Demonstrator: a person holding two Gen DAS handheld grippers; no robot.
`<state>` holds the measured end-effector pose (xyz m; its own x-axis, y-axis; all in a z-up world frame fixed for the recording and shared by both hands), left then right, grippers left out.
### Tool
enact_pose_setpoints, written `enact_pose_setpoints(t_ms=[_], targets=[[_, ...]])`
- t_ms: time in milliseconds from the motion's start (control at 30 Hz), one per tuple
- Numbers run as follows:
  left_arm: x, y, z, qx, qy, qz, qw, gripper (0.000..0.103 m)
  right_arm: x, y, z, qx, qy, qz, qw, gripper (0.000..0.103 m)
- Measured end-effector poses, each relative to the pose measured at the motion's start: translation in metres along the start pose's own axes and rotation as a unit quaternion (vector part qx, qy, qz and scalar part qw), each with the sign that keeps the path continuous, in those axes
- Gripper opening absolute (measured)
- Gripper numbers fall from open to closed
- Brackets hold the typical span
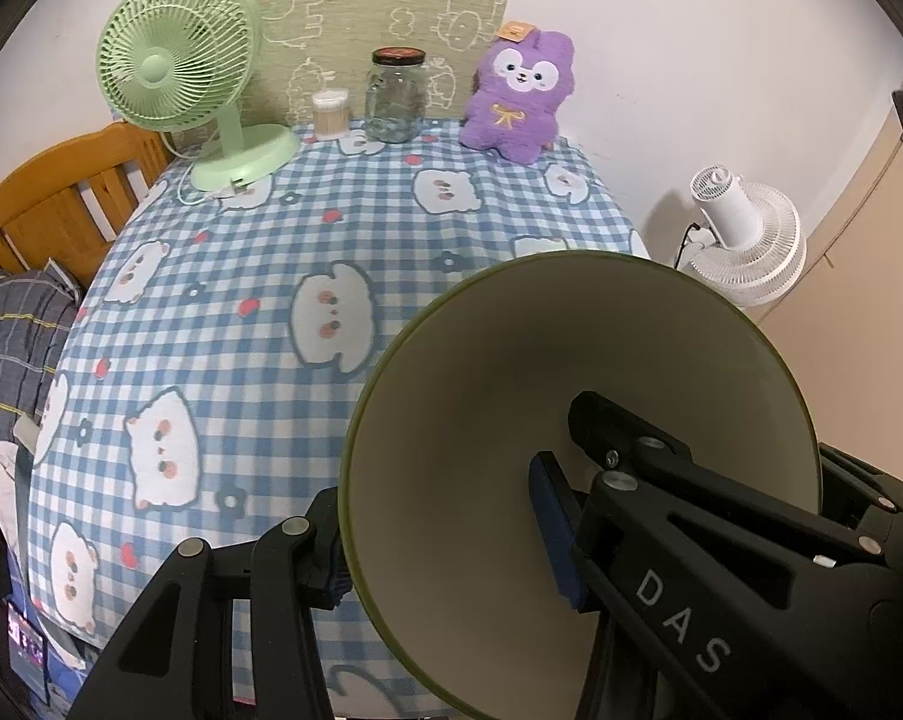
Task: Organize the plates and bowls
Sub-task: 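Carry the held bowl over the plate stack with both grippers, then lower the bowl onto the bowls on the plate stack with both grippers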
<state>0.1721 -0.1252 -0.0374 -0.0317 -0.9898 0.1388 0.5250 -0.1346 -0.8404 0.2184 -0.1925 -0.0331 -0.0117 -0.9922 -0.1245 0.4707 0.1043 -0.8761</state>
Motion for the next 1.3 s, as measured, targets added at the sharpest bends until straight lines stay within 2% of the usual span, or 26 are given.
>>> enact_pose_setpoints(t_ms=[600, 867, 1300], targets=[[0.064, 0.035, -0.010, -0.021, -0.018, 0.002, 0.9996, 0.051, 0.069, 0.024, -0.007, -0.025, -0.005, 0.000, 1.000, 0.051], [0.074, 0.057, -0.024, -0.042, -0.031, 0.009, 0.9986, 0.051, 0.085, 0.043, -0.016, -0.043, -0.009, 0.008, 0.999, 0.051], [0.084, 0.059, -0.026, -0.029, -0.021, 0.024, 0.9991, 0.050, 0.095, 0.048, -0.018, -0.040, -0.014, 0.019, 0.999, 0.051]])
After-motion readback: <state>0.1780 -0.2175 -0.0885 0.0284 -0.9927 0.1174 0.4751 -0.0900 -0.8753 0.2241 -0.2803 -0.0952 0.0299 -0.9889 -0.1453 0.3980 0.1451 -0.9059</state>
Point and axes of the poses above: each gripper's, at about its wrist camera, not at the fingertips, and y roughly the way its jaws point, x to its right, z to its top, the point moved 2 cm from there along y, roughly the way its jaws point, and after that the axes turned 4 degrees about x, right-handed, at the moved point
